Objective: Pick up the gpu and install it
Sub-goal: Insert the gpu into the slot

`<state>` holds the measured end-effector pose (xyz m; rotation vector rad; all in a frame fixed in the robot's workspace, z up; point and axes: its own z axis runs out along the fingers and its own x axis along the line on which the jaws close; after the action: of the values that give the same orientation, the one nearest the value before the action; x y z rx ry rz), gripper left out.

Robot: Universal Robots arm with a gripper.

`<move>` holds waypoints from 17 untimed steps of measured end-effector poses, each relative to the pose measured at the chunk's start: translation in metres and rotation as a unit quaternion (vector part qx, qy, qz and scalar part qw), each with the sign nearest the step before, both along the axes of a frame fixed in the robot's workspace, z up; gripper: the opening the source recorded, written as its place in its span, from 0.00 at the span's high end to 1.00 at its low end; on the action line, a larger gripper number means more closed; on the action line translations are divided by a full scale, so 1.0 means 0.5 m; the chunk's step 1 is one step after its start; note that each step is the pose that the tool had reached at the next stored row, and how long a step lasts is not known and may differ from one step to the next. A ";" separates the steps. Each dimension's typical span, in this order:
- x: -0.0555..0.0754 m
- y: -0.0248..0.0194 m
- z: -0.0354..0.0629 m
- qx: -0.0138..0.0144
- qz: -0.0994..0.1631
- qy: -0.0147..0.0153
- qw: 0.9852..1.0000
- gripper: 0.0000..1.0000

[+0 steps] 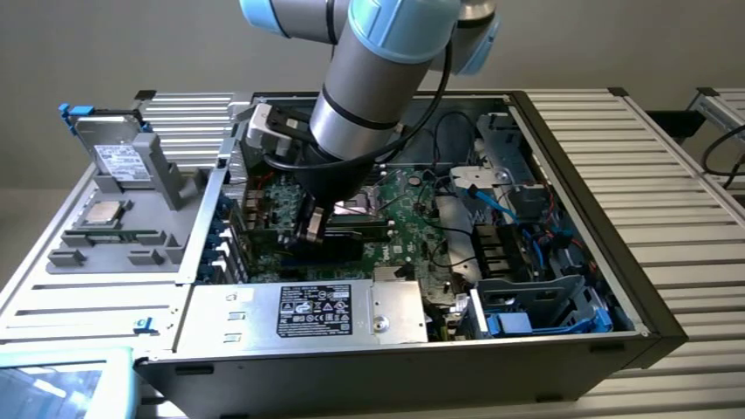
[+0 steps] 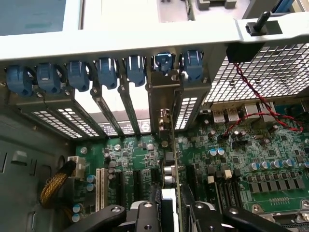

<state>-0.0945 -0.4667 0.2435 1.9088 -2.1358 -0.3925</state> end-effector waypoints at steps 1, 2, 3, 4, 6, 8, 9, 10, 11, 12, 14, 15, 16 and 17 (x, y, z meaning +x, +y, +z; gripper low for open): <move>0.000 0.0007 0.000 0.000 0.000 0.000 1.000 0.72; 0.000 0.0008 0.000 0.000 0.000 0.000 1.000 0.72; 0.000 0.0009 0.000 0.000 0.000 0.000 1.000 0.72; 0.000 0.0009 -0.001 0.000 0.000 0.000 1.000 0.72; 0.000 0.0010 -0.002 0.000 0.000 0.000 1.000 0.72; 0.000 0.0011 -0.004 0.000 0.000 0.000 1.000 0.72; 0.000 0.0011 -0.005 0.000 0.000 0.000 1.000 0.72; 0.000 0.0010 -0.006 0.000 0.000 0.000 1.000 0.72; 0.000 0.0013 -0.006 0.000 0.000 0.000 1.000 0.72; 0.000 0.0015 -0.006 0.000 0.000 0.000 1.000 0.72; 0.000 0.0018 -0.006 0.000 0.000 0.000 1.000 0.72; 0.000 0.0018 -0.006 0.000 0.000 0.000 1.000 0.72; 0.000 0.0018 -0.006 0.000 0.000 0.000 1.000 0.72; 0.000 0.0018 -0.006 0.000 0.000 0.000 1.000 0.72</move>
<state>-0.0947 -0.4658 0.2406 1.9091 -2.1360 -0.3932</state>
